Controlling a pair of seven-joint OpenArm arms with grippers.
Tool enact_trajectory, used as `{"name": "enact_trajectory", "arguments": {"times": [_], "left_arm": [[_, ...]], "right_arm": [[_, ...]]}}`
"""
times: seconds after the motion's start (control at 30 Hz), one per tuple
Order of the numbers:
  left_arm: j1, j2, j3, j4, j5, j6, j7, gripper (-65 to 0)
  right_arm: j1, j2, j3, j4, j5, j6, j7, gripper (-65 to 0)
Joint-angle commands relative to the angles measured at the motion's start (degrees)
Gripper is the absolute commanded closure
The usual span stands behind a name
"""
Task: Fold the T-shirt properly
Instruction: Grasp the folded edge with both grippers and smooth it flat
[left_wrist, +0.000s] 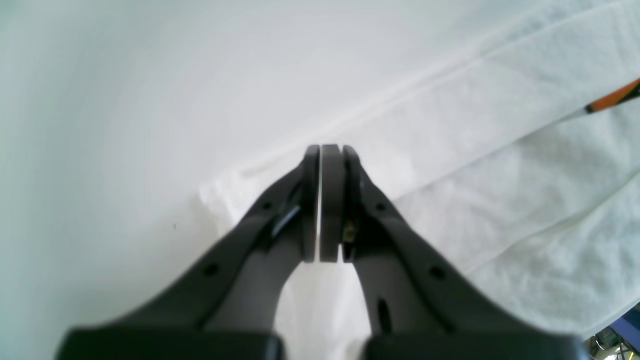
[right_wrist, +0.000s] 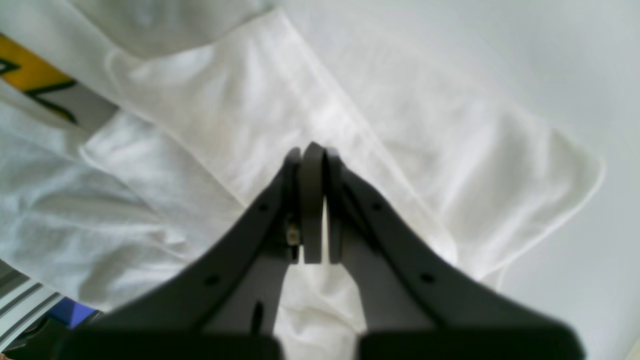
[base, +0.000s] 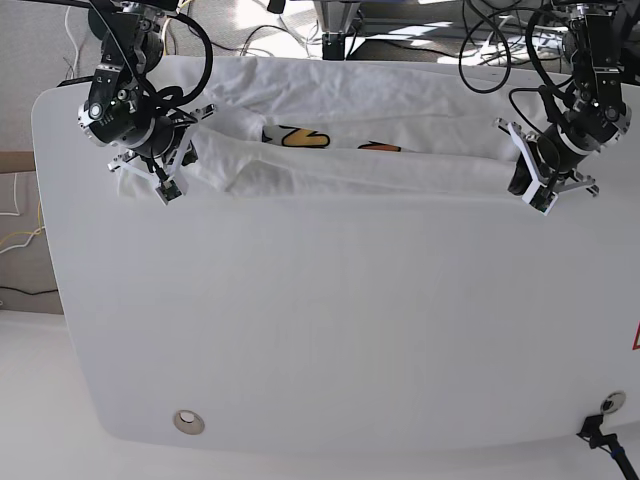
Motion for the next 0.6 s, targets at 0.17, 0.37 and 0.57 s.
{"name": "enact_trajectory", "arguments": {"times": [0.17,0.37,0.57], "left_arm": [[2.8,0.7,-0.4,-3.2,-0.5,0.0,-0.8,0.0],[1.0,0.5,-0.4,-9.8,-0.5,0.0,-1.1,0.0],[-3.8,0.4,-0.3,-15.1,-0.5,0.0,-1.0,0.0]], "right_arm": [[-2.7,0.8,0.3,-3.3,0.3,0.1,4.8,0.0],[-0.7,1.9,0.2,-14.3,0.3,0.1,10.2,0.0],[4.2,4.5,0.1,-22.5,0.3,0.1,14.1,0.0]]}}
